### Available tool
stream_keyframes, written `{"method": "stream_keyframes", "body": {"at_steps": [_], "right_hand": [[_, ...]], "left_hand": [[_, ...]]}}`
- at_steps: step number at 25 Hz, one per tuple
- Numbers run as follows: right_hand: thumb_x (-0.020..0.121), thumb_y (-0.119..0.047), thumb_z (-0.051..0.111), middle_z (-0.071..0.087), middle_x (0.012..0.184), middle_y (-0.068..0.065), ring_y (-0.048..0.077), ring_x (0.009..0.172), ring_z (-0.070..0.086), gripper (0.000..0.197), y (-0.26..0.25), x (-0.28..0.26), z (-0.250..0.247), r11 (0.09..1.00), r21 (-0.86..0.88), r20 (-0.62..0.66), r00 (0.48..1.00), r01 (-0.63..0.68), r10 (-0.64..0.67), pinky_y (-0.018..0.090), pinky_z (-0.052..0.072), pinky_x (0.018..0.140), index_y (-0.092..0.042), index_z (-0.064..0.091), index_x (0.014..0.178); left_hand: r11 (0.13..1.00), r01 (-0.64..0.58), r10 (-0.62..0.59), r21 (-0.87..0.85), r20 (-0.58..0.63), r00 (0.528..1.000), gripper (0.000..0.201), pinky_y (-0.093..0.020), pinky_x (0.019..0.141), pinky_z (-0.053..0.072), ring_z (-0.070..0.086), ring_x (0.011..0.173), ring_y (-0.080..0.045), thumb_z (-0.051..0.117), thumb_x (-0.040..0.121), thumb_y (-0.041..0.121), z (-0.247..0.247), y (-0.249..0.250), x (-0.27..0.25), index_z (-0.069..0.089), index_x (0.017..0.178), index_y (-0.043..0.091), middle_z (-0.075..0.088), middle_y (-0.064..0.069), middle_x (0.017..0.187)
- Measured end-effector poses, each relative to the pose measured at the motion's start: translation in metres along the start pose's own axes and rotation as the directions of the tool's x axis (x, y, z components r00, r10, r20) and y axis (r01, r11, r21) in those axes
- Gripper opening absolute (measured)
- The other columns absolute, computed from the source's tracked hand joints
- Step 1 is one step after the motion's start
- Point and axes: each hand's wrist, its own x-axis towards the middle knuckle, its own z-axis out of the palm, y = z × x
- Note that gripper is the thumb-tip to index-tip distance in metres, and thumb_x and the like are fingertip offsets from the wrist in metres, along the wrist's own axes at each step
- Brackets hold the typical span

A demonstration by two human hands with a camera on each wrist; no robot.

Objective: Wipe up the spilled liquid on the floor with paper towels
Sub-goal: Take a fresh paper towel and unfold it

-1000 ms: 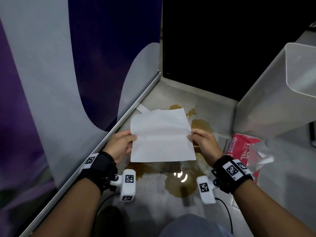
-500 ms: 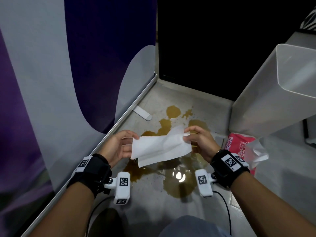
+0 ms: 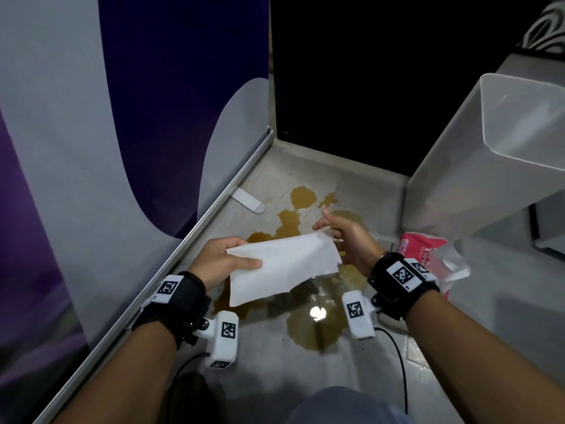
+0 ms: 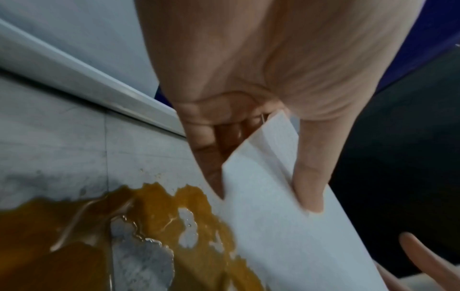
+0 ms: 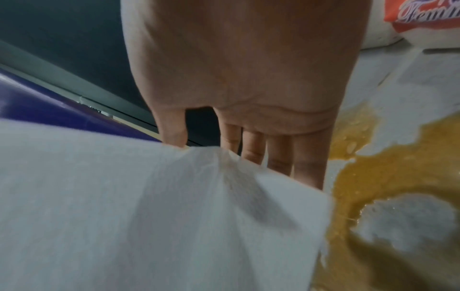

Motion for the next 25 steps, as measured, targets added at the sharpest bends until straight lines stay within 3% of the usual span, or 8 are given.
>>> {"method": "stream_keyframes", "body": {"at_steps": [5,7,13,15,18,21,23,25], "right_hand": [[0.082,-0.004,0.076,0.072,0.102,0.015,0.032,0.085,0.07,0.037,0.004,0.004,-0.007,0.999,-0.051,0.021,1.0,-0.012,0.013,0.048,0.058,0.082,-0.019,0.066,0.114],[0.082,-0.003,0.077,0.072,0.108,0.022,0.04,0.093,0.071,0.036,0.007,0.005,-0.007,0.997,-0.047,-0.031,0.998,0.056,-0.057,0.051,0.059,0.087,-0.017,0.067,0.113],[0.091,-0.014,0.072,0.05,0.07,0.014,0.028,0.069,0.048,0.019,0.009,0.013,-0.002,0.954,-0.193,0.064,0.973,0.231,-0.222,0.032,0.042,0.06,-0.019,0.065,0.108],[0.091,-0.014,0.072,0.046,0.065,0.007,0.026,0.064,0.046,0.019,0.004,0.013,0.004,0.945,-0.204,0.115,0.964,0.257,-0.238,0.028,0.041,0.056,-0.017,0.064,0.108],[0.091,-0.027,0.072,0.054,0.067,-0.002,0.019,0.059,0.051,0.021,0.001,0.014,0.008,0.917,-0.278,0.025,0.956,0.287,-0.292,0.026,0.044,0.056,-0.02,0.063,0.109],[0.085,-0.056,0.069,0.062,0.106,-0.01,0.006,0.093,0.062,0.053,0.013,-0.002,0.01,0.945,-0.235,-0.263,0.921,0.228,-0.288,0.028,0.052,0.079,-0.029,0.054,0.129],[0.081,-0.06,0.071,0.065,0.115,-0.012,0.011,0.099,0.067,0.063,0.028,-0.019,0.02,0.994,0.016,-0.18,0.978,0.11,-0.106,0.036,0.056,0.085,-0.029,0.05,0.133],[0.082,-0.044,0.078,0.074,0.112,-0.005,0.018,0.099,0.073,0.053,0.049,-0.023,0.031,0.993,0.121,-0.011,1.0,-0.015,0.017,0.045,0.058,0.09,-0.021,0.061,0.126]], "left_hand": [[0.992,-0.096,0.1,0.077,-0.052,0.994,0.026,-0.027,0.058,0.049,0.066,0.069,-0.021,0.088,0.068,0.016,0.001,0.004,0.002,0.071,0.08,-0.001,0.072,-0.013,0.079],[0.993,-0.082,0.085,0.088,-0.029,0.996,0.038,-0.03,0.063,0.048,0.065,0.07,-0.022,0.09,0.066,0.027,-0.006,0.003,0.003,0.071,0.079,-0.003,0.07,-0.016,0.076],[0.984,0.043,-0.085,0.17,0.252,0.964,0.041,-0.027,0.085,0.051,0.071,0.095,-0.013,0.084,0.07,0.045,-0.001,0.013,0.0,0.073,0.106,0.027,0.076,0.004,0.101],[0.977,0.054,-0.111,0.205,0.277,0.954,0.046,-0.033,0.083,0.052,0.071,0.094,-0.017,0.084,0.066,0.052,0.017,0.011,0.003,0.073,0.102,0.025,0.076,0.0,0.101],[0.973,0.036,-0.08,0.228,0.187,0.979,0.03,-0.044,0.078,0.056,0.07,0.083,-0.027,0.079,0.074,0.029,0.04,0.0,0.011,0.069,0.086,0.003,0.075,-0.013,0.091],[0.998,0.058,-0.058,0.03,0.006,0.998,0.017,-0.029,0.061,0.051,0.066,0.077,-0.024,0.072,0.084,0.015,0.052,-0.008,0.01,0.068,0.083,-0.001,0.073,-0.014,0.087],[0.99,0.067,-0.078,-0.127,-0.083,0.993,0.015,-0.031,0.058,0.051,0.068,0.078,-0.026,0.074,0.084,0.016,0.056,-0.012,0.008,0.071,0.084,0.002,0.074,-0.012,0.087],[0.978,0.073,-0.098,-0.196,-0.124,0.987,0.014,-0.036,0.062,0.056,0.071,0.082,-0.027,0.077,0.082,0.017,0.061,-0.014,0.006,0.071,0.083,0.004,0.076,-0.009,0.088]]}}
